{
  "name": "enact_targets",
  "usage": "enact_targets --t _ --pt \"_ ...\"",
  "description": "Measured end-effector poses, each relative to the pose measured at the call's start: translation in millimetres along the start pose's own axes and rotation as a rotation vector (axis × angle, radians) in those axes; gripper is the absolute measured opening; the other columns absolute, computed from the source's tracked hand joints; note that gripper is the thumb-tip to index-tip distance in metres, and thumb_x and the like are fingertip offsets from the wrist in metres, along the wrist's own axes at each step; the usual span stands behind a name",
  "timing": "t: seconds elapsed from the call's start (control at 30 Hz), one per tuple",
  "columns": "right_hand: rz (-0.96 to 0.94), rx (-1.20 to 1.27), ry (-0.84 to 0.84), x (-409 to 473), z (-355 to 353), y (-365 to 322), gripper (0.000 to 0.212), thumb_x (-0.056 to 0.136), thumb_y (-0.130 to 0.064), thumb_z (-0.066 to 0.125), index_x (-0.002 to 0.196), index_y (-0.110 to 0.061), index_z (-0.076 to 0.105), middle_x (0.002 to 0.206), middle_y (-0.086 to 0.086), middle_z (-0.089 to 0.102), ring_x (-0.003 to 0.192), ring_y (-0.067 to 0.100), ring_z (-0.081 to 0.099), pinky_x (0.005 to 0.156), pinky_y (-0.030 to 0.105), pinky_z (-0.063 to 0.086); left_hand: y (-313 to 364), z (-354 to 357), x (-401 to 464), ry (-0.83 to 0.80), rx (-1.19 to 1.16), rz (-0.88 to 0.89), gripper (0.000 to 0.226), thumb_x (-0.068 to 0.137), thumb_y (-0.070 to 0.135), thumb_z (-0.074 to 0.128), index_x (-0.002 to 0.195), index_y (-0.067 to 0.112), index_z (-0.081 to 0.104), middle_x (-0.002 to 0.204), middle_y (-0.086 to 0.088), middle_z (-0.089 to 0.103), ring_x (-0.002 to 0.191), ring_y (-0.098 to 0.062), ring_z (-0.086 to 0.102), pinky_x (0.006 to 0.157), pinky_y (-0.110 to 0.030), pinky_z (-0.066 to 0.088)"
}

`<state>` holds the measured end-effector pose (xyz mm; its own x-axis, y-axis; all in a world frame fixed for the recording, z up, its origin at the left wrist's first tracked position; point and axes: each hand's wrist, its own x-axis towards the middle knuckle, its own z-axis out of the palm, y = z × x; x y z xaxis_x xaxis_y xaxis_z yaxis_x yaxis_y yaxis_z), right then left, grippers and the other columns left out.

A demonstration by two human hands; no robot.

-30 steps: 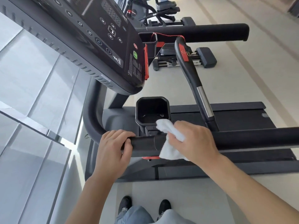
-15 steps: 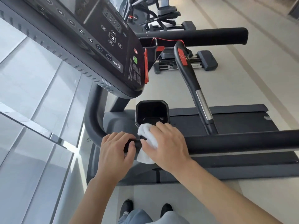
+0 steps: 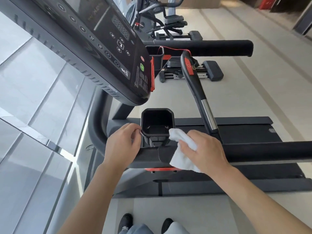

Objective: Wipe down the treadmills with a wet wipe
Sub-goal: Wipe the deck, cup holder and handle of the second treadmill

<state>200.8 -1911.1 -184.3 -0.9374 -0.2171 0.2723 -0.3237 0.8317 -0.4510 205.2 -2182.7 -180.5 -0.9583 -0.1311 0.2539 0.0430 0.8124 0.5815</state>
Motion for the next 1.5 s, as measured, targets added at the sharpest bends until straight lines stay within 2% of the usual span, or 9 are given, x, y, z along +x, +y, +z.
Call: enact_targets --t 0.27,0.5,0.87,1.0,1.1,1.2,1.33,1.4,1.5 --pt "0.130 0.210 -0.015 38.3 10.7 -30.0 0.029 0.097 -0.052 0.063 0.088 -0.025 0.055 0.077 -0.009 0.061 0.072 0.010 0.059 0.062 0.032 0.047 5.5 6.6 0.2 0.031 -0.006 -0.074 0.004 0.098 0.033 0.061 0.095 0.036 0.061 0.075 0.021 0.063 0.068 0.000 0.062 0.062 -0.025 0.045" --pt "0.131 0.005 -0.123 83.1 30.3 -34.0 0.026 0.102 -0.049 0.054 0.090 -0.028 0.047 0.083 -0.009 0.057 0.075 0.016 0.057 0.061 0.035 0.039 1.3 11.1 3.7 0.018 0.049 -0.041 0.009 0.097 0.045 0.066 0.101 0.040 0.059 0.083 0.024 0.062 0.064 0.000 0.061 0.054 -0.021 0.044" --pt "0.124 0.046 -0.113 134.1 38.4 -24.2 0.034 0.097 -0.048 0.060 0.083 -0.019 0.049 0.070 -0.002 0.053 0.068 0.023 0.053 0.056 0.034 0.034 0.7 12.9 2.1 0.014 0.054 -0.043 0.010 0.096 0.045 0.067 0.101 0.041 0.059 0.096 0.023 0.062 0.065 -0.003 0.063 0.056 -0.028 0.053" --pt "0.015 -0.040 -0.238 106.2 34.0 -26.5 0.018 0.093 -0.052 0.060 0.097 -0.034 0.062 0.086 -0.010 0.062 0.082 0.017 0.061 0.070 0.034 0.048 1.5 11.8 -0.5 0.001 0.067 -0.032 0.010 0.097 0.043 0.066 0.105 0.042 0.059 0.097 0.023 0.062 0.066 -0.004 0.063 0.055 -0.024 0.050" --pt "0.051 0.004 -0.275 84.5 38.6 -20.1 0.033 0.087 -0.069 0.053 0.110 -0.047 0.063 0.093 -0.022 0.066 0.085 0.005 0.062 0.077 0.031 0.054 1.5 13.1 0.6 -0.003 0.068 -0.039 0.011 0.096 0.043 0.066 0.106 0.042 0.060 0.098 0.022 0.062 0.065 -0.004 0.063 0.056 -0.026 0.050" --pt "0.082 -0.002 -0.261 92.9 43.0 -11.4 0.036 0.088 -0.069 0.050 0.106 -0.040 0.063 0.094 -0.023 0.067 0.085 0.004 0.063 0.078 0.033 0.055 2.8 13.5 1.9 -0.001 0.064 -0.049 0.011 0.095 0.042 0.067 0.104 0.042 0.061 0.095 0.023 0.062 0.066 -0.004 0.064 0.054 -0.023 0.048" --pt "0.086 -0.007 -0.146 131.5 39.5 -12.2 0.028 0.101 -0.049 0.050 0.090 -0.023 0.049 0.080 -0.007 0.058 0.075 0.024 0.059 0.062 0.038 0.045 4.2 13.0 2.3 0.006 0.055 -0.044 0.010 0.095 0.043 0.068 0.103 0.043 0.061 0.097 0.025 0.062 0.067 -0.002 0.064 0.054 -0.023 0.048" --pt "0.067 -0.050 -0.131 148.1 41.1 -17.6 0.032 0.104 -0.049 0.049 0.088 -0.021 0.047 0.076 -0.005 0.052 0.072 0.026 0.056 0.059 0.037 0.037 4.6 13.2 3.4 0.014 0.052 -0.044 0.011 0.094 0.043 0.068 0.102 0.042 0.061 0.097 0.025 0.062 0.066 -0.003 0.064 0.054 -0.022 0.047" --pt "0.022 -0.078 -0.139 160.8 47.0 -23.4 0.035 0.103 -0.051 0.048 0.086 -0.020 0.049 0.076 -0.004 0.053 0.072 0.027 0.056 0.061 0.037 0.039 4.5 13.9 2.8 0.029 0.047 -0.061 0.011 0.093 0.044 0.069 0.098 0.039 0.060 0.087 0.023 0.060 0.062 -0.004 0.062 0.056 -0.026 0.050"
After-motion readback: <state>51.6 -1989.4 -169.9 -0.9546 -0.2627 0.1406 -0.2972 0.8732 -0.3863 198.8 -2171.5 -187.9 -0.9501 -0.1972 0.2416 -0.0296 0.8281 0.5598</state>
